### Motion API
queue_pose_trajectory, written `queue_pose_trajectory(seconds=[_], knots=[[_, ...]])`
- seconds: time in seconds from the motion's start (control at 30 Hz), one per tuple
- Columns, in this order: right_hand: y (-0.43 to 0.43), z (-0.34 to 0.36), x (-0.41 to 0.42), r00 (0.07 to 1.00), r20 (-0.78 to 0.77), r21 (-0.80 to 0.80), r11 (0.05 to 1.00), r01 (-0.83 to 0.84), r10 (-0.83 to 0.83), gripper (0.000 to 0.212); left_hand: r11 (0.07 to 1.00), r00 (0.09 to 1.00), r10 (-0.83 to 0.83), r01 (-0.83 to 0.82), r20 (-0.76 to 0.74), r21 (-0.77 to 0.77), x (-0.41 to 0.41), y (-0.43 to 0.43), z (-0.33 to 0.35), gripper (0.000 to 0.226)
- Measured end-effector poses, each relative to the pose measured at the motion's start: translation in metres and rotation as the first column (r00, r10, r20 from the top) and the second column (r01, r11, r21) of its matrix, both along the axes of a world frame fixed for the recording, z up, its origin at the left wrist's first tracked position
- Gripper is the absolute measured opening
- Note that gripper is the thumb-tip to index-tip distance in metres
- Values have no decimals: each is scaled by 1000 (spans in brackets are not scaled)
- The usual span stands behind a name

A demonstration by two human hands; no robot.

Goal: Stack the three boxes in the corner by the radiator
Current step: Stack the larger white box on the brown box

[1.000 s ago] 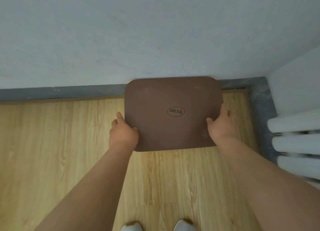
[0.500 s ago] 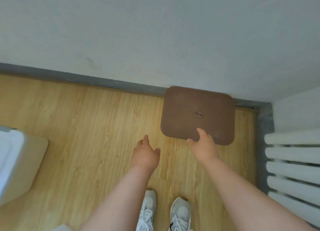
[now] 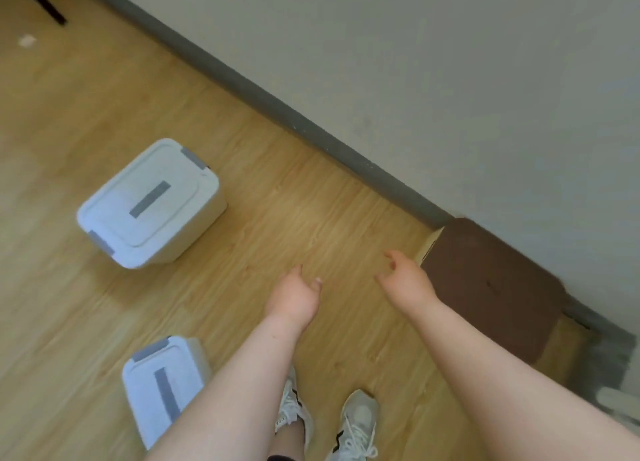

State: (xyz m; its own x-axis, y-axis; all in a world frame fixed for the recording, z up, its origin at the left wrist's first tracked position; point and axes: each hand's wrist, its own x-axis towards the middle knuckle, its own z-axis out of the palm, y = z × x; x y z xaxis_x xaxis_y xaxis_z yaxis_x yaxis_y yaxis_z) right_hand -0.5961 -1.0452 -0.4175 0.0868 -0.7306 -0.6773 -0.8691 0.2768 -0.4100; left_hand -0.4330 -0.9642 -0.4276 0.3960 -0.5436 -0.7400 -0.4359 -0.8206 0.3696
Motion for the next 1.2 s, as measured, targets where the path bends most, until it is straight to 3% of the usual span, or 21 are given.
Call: queue_pose_trajectory(seconds=[0.37, 0.53, 0.93, 1.2], knots=[[21, 13, 180, 959, 80, 28, 961, -275, 272, 56, 922, 922, 386, -386, -22, 25, 158, 76, 7, 53], [16, 16, 257, 926, 24, -15, 926, -377, 378, 51, 845, 845, 534, -534, 1, 22, 231, 96, 18, 53], [-9, -3, 381, 868, 27, -3, 868, -496, 496, 57, 723, 724, 687, -689, 52, 44, 323, 105, 4, 56], [-58, -62, 451, 815, 23, 32, 815, -579, 578, 60, 590, 590, 806, -807, 51, 13, 389, 70, -49, 58]])
